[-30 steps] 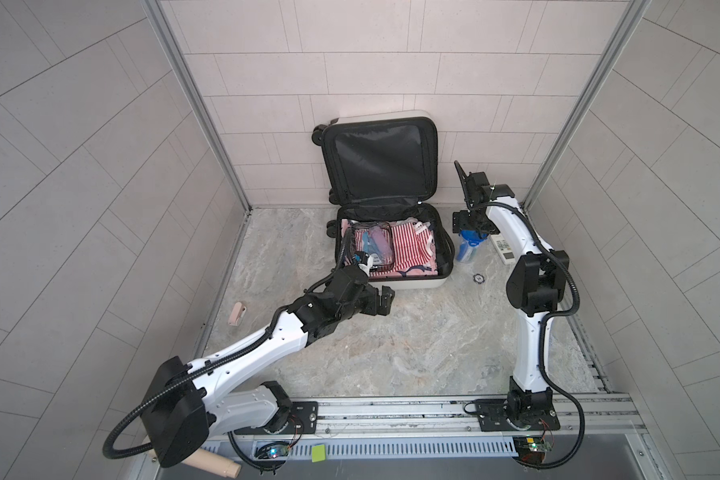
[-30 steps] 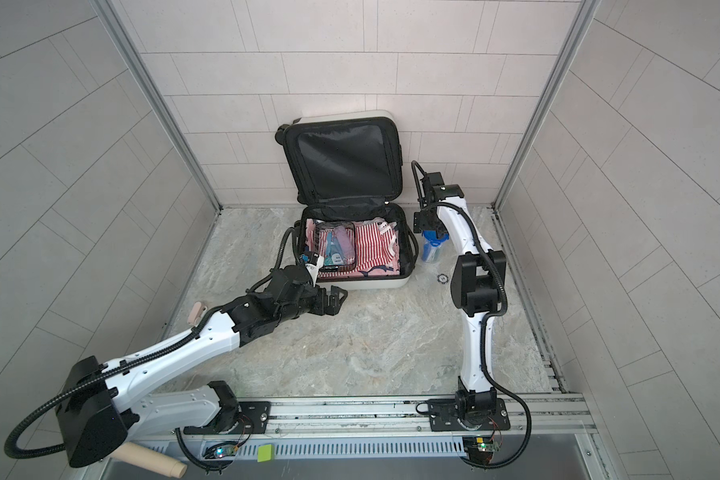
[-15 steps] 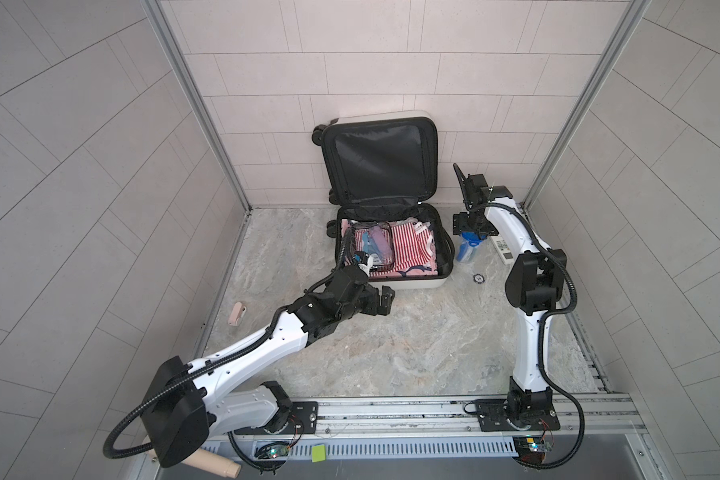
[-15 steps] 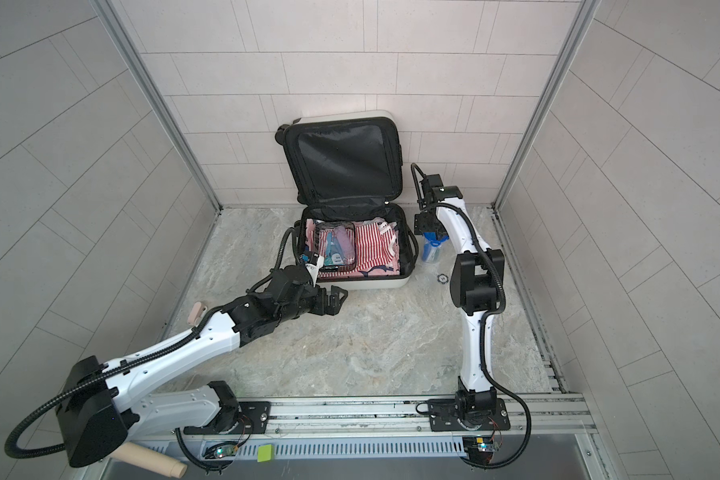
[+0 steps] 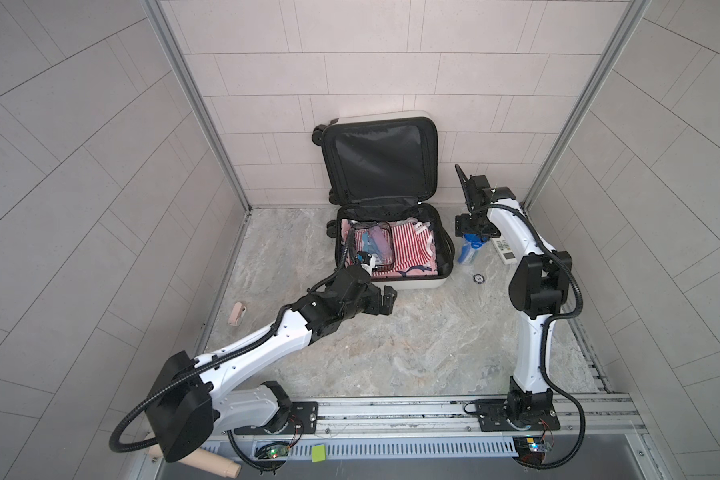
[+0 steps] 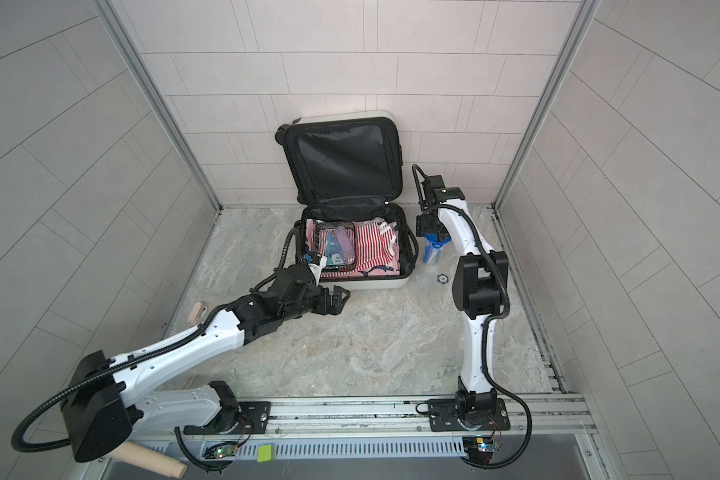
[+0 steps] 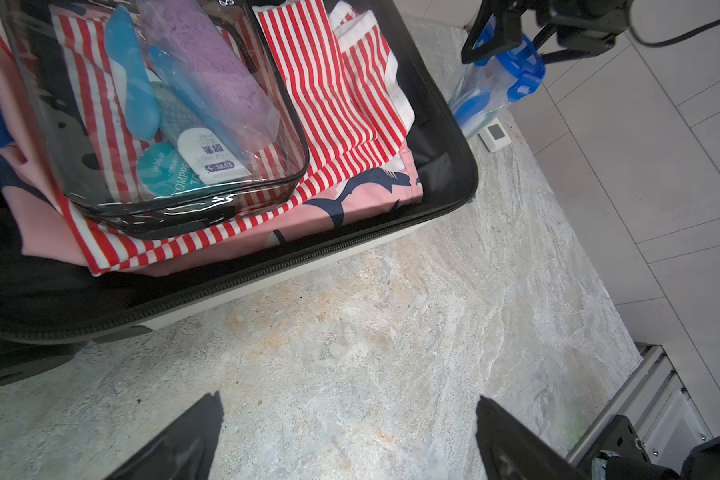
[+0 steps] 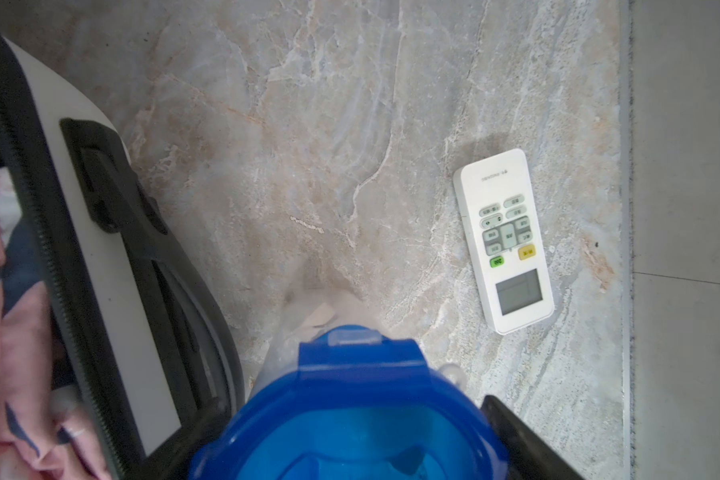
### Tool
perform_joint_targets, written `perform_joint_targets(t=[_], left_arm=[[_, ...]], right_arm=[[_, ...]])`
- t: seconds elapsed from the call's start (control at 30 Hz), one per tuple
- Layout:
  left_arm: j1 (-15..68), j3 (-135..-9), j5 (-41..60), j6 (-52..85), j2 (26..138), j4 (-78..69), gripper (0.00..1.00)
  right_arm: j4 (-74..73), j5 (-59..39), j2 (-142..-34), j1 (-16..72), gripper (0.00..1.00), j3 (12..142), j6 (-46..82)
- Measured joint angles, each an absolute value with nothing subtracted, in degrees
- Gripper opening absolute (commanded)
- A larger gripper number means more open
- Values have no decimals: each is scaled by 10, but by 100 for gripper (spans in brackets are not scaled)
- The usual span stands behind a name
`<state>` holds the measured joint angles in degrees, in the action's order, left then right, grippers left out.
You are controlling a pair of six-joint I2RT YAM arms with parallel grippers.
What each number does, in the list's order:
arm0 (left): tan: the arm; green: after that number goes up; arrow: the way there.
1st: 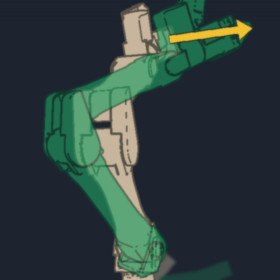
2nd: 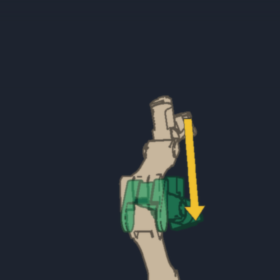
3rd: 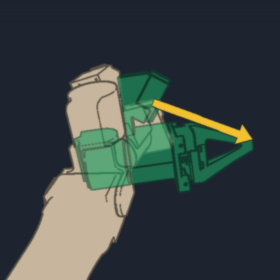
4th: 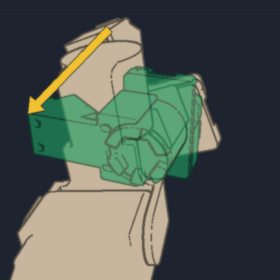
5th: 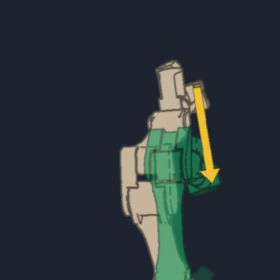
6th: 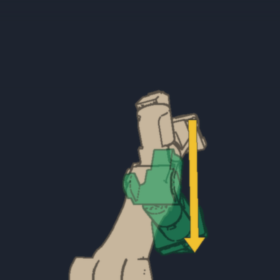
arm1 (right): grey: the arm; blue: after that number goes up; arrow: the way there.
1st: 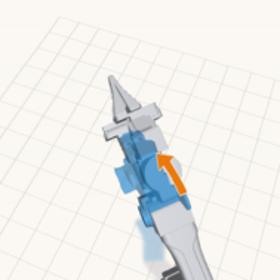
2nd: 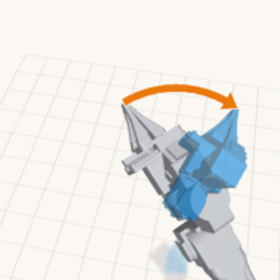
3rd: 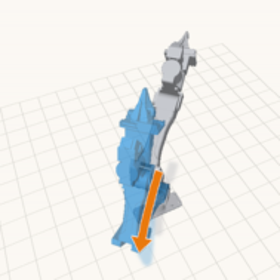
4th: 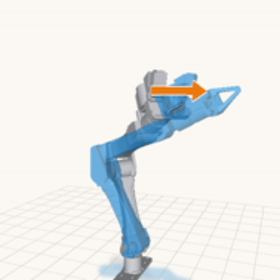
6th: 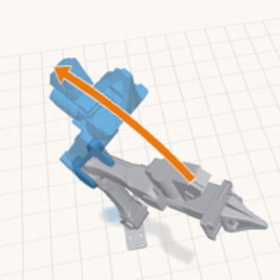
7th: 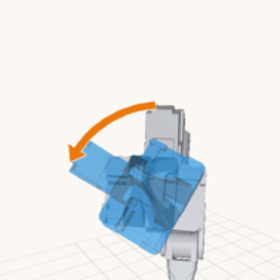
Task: Pack the luggage
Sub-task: 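Lift the container and carry it over the suitcase with the right gripper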
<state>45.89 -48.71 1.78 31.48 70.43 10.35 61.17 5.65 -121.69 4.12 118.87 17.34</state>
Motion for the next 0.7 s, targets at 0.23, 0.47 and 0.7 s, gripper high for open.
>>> perform_joint_targets(t=[0.23, 0.47, 0.7], left_arm=[[449, -550, 50, 309, 774, 96, 100], [435, -660, 85, 296, 842, 94, 100], [423, -723, 105, 289, 893, 93, 100]], right_arm=[[608, 54, -1125, 41, 85, 1163, 177], [594, 43, -1021, 55, 82, 1118, 182], [570, 24, -983, 126, 81, 1091, 171]])
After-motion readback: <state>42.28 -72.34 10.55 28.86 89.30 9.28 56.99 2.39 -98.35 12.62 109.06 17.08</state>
